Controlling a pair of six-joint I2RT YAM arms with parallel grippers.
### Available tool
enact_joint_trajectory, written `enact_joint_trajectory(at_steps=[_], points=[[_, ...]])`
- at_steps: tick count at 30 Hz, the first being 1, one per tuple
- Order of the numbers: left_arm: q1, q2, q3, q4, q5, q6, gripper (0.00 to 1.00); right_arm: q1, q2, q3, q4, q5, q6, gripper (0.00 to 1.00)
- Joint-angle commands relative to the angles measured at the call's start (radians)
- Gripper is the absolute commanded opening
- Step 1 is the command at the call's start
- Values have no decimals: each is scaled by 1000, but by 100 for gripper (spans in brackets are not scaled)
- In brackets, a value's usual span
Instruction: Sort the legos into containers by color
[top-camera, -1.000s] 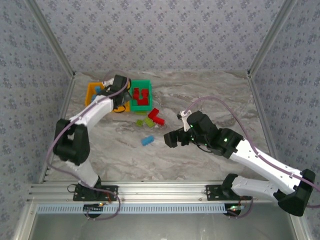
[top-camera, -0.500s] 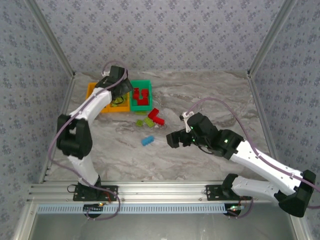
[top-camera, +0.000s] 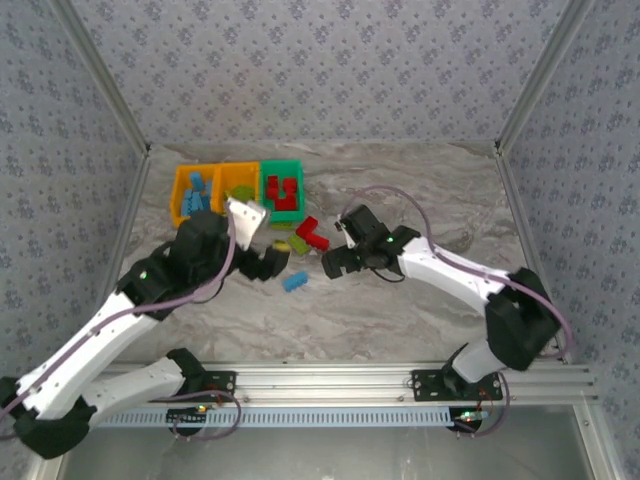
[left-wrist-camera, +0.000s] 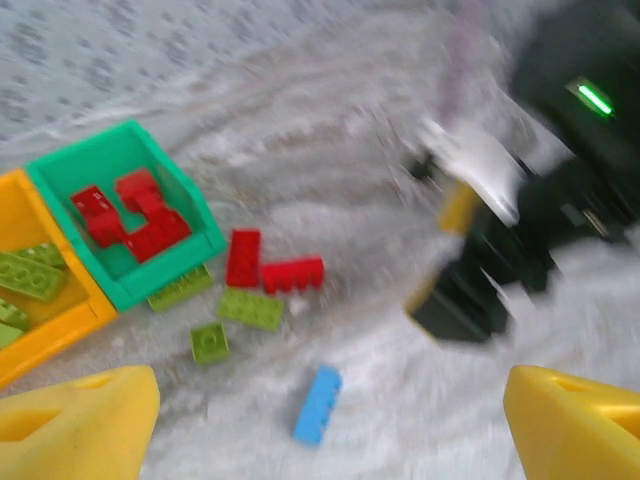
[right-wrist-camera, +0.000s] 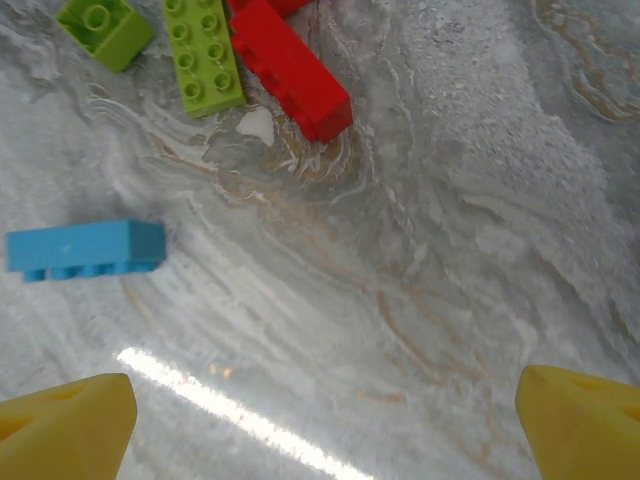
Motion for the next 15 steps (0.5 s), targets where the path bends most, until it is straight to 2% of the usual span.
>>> enact_joint_trajectory(at_steps=[1,4,7,11,15], points=[[-12,-112,-99,-108,104,218,92,-21,117,100,49,-43,-120,99],[-13,-205,-218,-50,150,300,97,-24,238,193,65,-32,-163,93],[-12,-234,-286,12,167,314,99,-25,342,269,89,-31,-213,88],[-13,-199,-282,1,78,303,99,-33,488,408,43,-19,-239,74],[-11,-179,-285,-26,16,295,99,-32,557,456,41,-12,-242,59]])
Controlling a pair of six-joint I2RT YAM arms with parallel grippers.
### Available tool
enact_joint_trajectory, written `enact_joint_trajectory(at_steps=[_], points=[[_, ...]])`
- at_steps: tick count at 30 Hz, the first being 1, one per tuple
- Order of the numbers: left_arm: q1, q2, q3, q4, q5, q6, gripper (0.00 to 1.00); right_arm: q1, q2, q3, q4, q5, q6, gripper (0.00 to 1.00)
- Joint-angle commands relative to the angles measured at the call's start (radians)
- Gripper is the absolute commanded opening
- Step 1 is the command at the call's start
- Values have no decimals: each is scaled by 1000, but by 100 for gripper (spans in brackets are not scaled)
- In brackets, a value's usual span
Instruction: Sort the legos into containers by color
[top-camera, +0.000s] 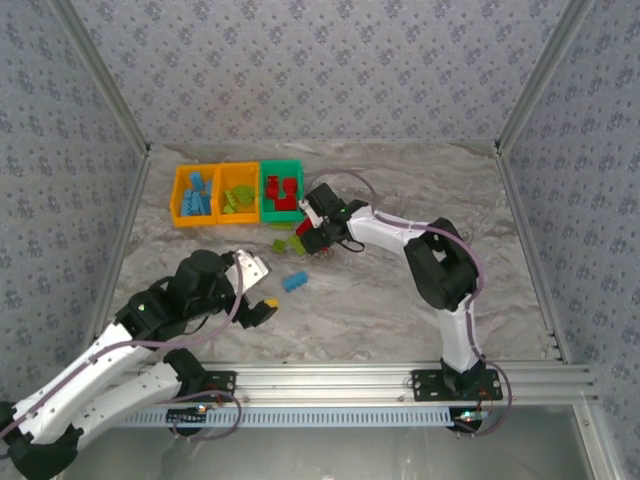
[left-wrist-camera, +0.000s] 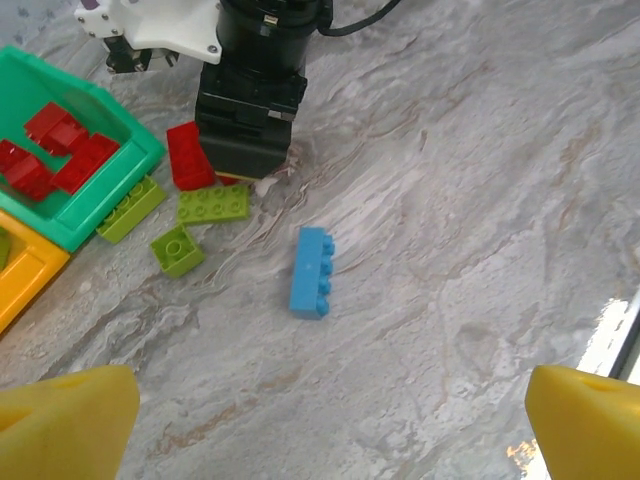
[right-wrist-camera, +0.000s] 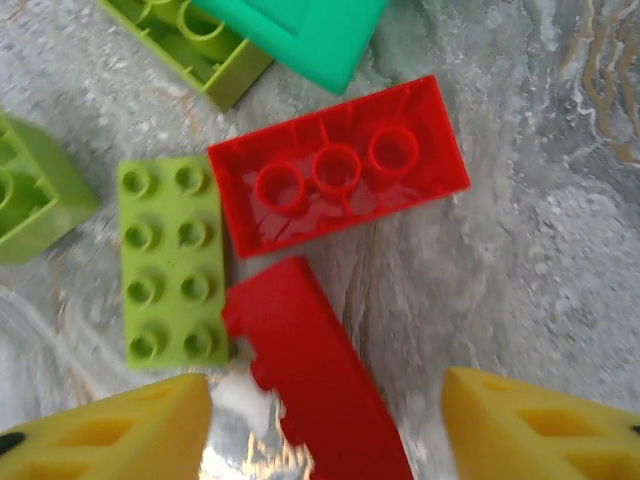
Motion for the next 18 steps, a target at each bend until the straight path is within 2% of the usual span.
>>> enact_joint_trajectory(at_steps=[1,5,9,15,18], points=[[-6,-2,1,10,-59,15,99,-6,34,38,-29,7,-28,55],[-6,-21,-15,10,-74,13,99,-5,21,8,-33,-3,-24,43],[-2,-31,-8,13,-94,2,99,4,-53,-44,-43,37,-22,26],[11,-83,-23,46,-56,12,99,38,-295,-124,11,24,28,23],[20,-117,-33,67,-49,8,99,44,-345,-128,105,-12,72,23]])
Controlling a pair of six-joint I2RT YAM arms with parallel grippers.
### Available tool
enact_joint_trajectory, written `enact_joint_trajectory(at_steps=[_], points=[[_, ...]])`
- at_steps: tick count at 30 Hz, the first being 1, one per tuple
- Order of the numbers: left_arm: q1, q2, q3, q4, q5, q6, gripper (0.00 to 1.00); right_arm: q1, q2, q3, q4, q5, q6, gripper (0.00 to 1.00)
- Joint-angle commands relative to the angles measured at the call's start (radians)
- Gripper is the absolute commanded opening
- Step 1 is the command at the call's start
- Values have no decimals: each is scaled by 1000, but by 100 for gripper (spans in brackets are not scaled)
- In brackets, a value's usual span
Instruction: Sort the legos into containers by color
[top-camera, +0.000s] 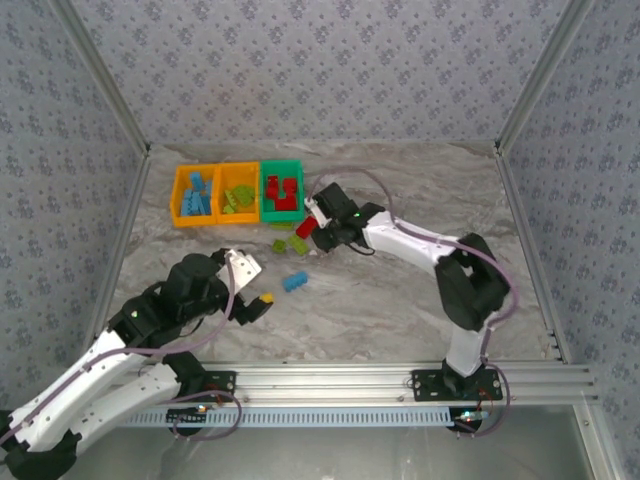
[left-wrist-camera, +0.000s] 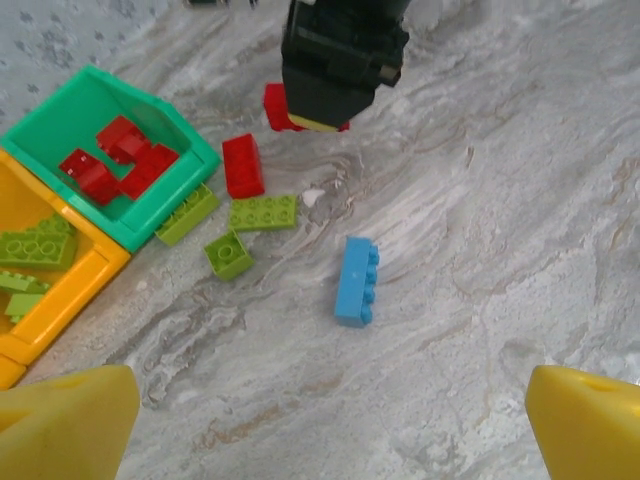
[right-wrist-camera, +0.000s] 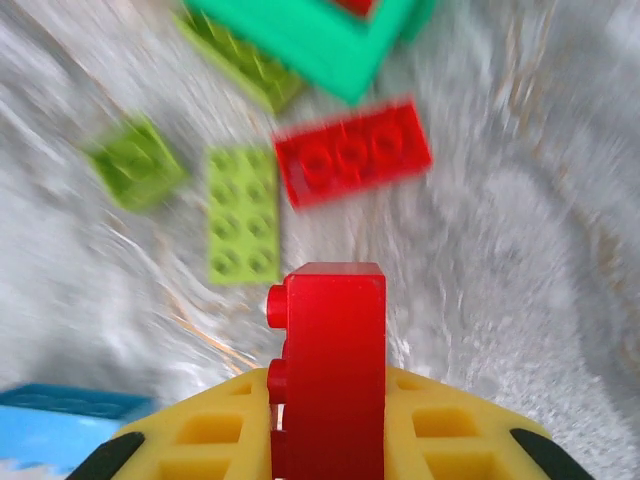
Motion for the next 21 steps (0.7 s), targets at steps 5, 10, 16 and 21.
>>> enact_joint_trajectory(at_steps=[5,10,16,21], points=[[15,-50,-17,42,-49,-4,99,7,75,159,171,49,65,23],[17,-38,-14,26,-186,-23,99,-10,333,447,141,70,66,22],[20,28,5,5,-269,-31,99,-16,599,825,16,34,100,36],[21,58,9,-1,-268,-37,99,-18,615,976,-127,70,75,54]])
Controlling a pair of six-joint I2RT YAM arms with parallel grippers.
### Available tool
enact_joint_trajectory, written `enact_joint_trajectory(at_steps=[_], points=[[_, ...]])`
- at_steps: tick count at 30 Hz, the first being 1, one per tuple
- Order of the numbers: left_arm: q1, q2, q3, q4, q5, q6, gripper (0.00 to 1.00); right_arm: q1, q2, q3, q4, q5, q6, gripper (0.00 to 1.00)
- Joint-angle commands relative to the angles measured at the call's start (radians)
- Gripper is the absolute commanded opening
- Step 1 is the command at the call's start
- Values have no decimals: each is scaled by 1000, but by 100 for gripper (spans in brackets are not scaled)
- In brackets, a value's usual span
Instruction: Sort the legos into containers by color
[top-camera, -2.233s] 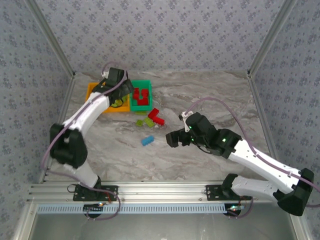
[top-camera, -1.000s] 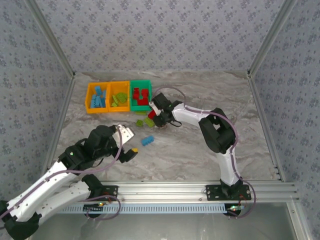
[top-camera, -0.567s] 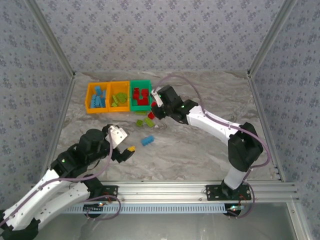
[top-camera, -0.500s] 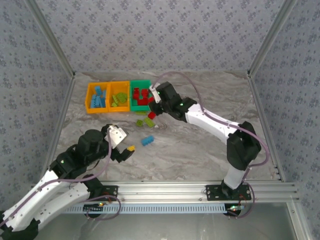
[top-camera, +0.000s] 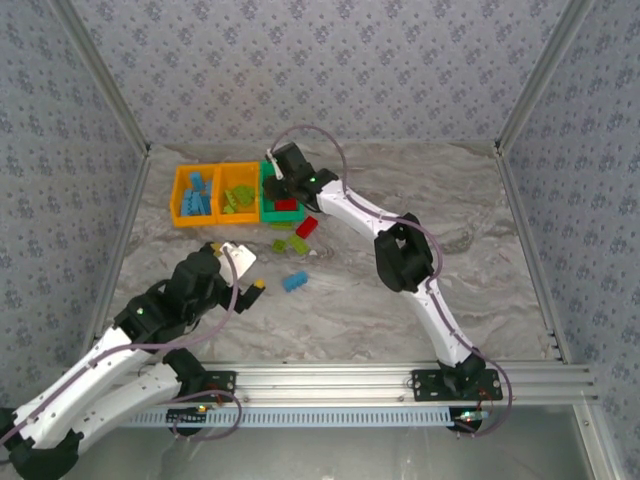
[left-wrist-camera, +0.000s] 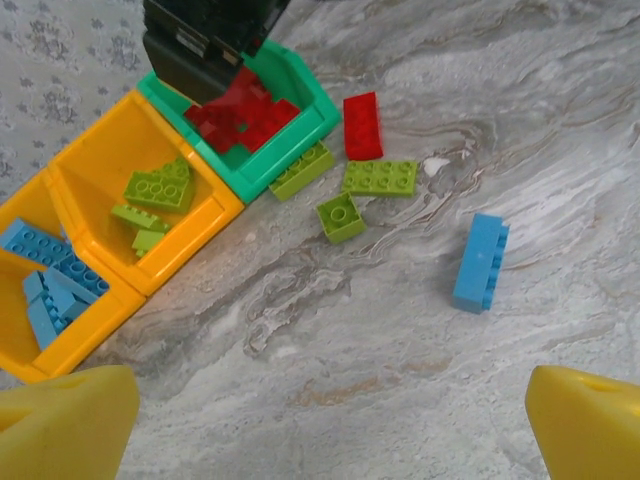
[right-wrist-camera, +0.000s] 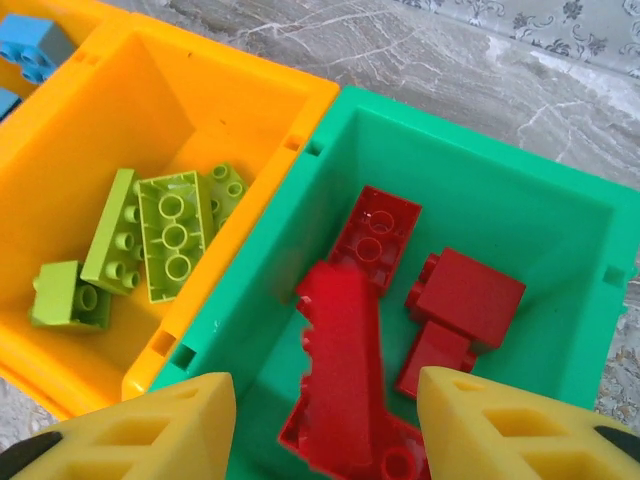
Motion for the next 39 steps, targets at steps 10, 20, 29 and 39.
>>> enact_joint_trajectory(at_steps=[10,20,29,39], points=[[7,34,26,-19,-17,-39,99,39,-597,-436,-141,-61,-59,57],[-88,256,110,53,188,-271,99,213,-1201,-1007,-226,-51,50,84],[-92,597,134,136,227,-354,95,289,-1501,-1366,-167,-48,244,100],[-19,861,180,236,217,-303,74,292,-1497,-1344,-208,10,249,100]])
